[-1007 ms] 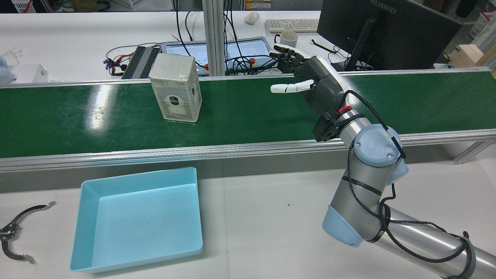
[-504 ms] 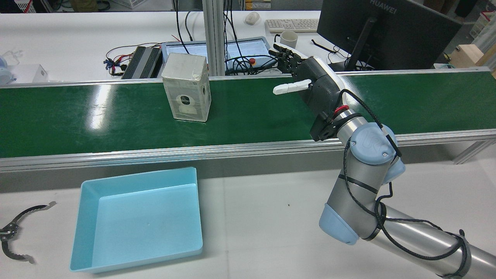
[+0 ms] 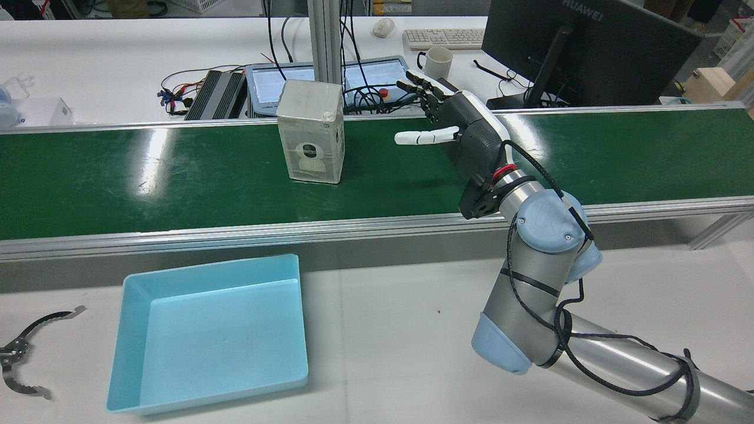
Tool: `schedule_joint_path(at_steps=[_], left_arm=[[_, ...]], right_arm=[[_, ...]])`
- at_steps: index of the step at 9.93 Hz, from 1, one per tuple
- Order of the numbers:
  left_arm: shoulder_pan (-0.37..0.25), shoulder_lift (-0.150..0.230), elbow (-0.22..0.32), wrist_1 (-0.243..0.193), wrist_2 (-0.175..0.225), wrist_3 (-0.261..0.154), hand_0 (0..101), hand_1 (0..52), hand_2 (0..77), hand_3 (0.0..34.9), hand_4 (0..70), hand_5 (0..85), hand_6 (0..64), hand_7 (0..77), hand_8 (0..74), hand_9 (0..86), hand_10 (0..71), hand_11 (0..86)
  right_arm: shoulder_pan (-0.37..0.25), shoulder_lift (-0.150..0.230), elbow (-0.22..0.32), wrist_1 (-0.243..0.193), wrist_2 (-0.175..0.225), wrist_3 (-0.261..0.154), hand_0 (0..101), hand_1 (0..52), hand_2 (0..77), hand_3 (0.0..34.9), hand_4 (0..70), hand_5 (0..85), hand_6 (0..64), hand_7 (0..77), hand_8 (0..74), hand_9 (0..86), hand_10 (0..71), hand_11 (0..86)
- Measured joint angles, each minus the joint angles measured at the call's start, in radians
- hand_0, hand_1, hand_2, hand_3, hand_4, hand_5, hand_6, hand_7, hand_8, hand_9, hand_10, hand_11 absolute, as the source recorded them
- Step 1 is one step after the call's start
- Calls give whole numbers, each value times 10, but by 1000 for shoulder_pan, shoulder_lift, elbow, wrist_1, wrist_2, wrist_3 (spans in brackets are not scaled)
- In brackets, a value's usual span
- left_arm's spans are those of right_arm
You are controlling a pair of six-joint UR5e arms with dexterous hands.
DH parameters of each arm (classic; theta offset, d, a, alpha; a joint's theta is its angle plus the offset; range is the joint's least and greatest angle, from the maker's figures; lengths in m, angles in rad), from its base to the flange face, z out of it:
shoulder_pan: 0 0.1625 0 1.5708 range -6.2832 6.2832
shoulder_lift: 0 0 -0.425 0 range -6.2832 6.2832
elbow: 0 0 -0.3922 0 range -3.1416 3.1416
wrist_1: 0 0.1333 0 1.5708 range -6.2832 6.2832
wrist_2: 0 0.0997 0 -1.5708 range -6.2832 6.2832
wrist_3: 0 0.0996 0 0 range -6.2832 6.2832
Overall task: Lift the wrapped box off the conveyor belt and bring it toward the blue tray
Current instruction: 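Close the right hand fingers around the white wrapped box, then lift the wrapped box off the belt with the right hand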
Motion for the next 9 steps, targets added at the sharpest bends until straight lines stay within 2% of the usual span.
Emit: schedule_joint_path(at_steps=[4,6,8,9], left_arm=[[0,0,0,0,0,0,0,0,5,0,5,11,5,5,5,5,0,5],[0,0,0,0,0,0,0,0,5,0,5,11,5,5,5,0,5,5],[0,0,0,0,0,0,0,0,11,0,0,11,5,5,5,0,5,5],[0,0,0,0,0,0,0,0,5,0,5,11,5,5,5,0,5,0]], right_arm=[[-5,84,-79,0,-5,-10,475,164,125,0,65,93,38,153,5,27,0,11],[-12,99,-91,-1,-6,-15,477,158,125,10,76,93,49,158,5,33,0,11],[-19,105,-98,-1,-6,-16,478,158,125,0,76,98,49,158,11,33,0,11],[-23,106,-100,-1,-6,-16,483,158,125,24,76,98,44,164,11,33,0,11]])
